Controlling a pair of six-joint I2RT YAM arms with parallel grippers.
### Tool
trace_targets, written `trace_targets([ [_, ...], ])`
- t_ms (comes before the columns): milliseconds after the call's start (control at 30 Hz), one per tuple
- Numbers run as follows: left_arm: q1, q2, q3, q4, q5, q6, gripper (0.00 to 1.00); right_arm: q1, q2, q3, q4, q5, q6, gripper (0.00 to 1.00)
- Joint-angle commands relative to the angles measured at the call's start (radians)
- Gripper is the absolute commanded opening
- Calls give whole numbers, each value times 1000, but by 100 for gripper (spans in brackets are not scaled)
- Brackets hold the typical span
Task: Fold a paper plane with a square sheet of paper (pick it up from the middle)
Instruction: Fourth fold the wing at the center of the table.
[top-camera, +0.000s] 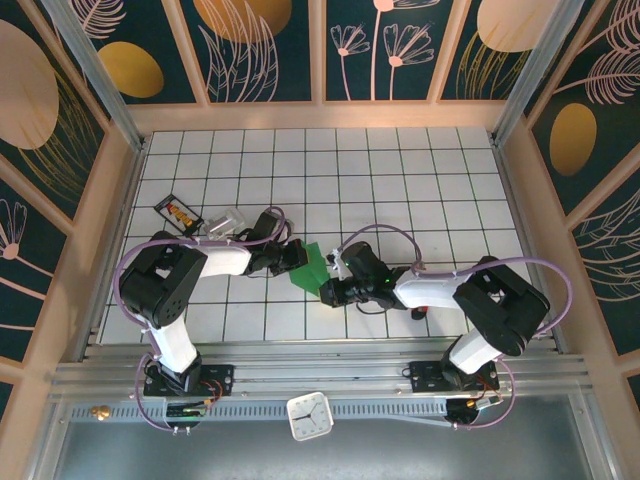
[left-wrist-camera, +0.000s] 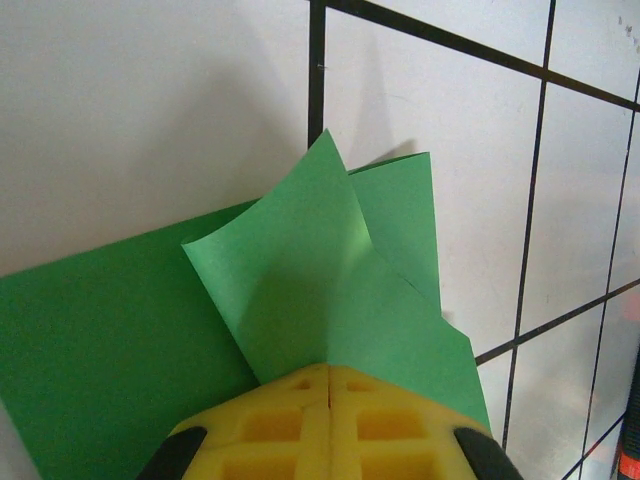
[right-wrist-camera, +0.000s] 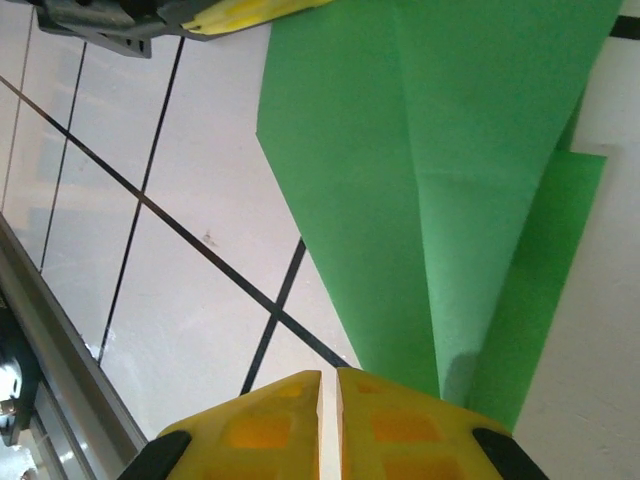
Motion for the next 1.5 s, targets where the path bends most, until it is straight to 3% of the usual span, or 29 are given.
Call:
trace_targets([
  [0, 12, 28, 4, -67, -46, 27, 0, -14, -3, 19, -34, 17, -31, 13],
  [400, 12, 29, 5, -73, -50, 35, 0, -48, -28, -20, 35, -76, -3, 13],
  [1467, 12, 25, 7, -80, -51, 39, 0, -91, -9, -63, 31, -77, -37, 13],
])
